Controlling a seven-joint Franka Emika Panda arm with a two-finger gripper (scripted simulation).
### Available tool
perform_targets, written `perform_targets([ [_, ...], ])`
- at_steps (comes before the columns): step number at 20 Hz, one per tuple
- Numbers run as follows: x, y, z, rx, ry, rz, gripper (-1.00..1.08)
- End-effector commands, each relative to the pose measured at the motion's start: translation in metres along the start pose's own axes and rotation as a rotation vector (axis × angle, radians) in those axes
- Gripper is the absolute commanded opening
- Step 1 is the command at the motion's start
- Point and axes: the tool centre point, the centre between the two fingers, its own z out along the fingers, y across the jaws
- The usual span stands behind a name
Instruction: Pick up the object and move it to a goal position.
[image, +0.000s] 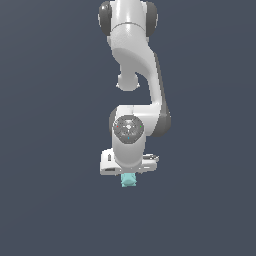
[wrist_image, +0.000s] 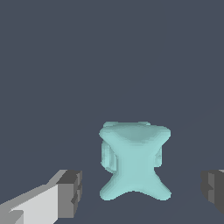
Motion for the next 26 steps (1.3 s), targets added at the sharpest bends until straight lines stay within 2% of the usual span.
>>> perform_targets([
  [1,0.001,0.001,0.001,0.0,0.001,-0.001,1.0],
  [6,0.0,0.0,0.007,0.0,0.0,-0.001,1.0],
  [15,0.0,0.0,0.05,0.0,0.0,-0.001,1.0],
  [21,0.001,0.001,0.051,0.0,0.0,-0.001,1.0],
  [22,0.001,0.001,0.051,0.0,0.0,-0.001,-1.0],
  [26,0.001,0.001,0.051,0.0,0.0,-0.001,-1.0],
])
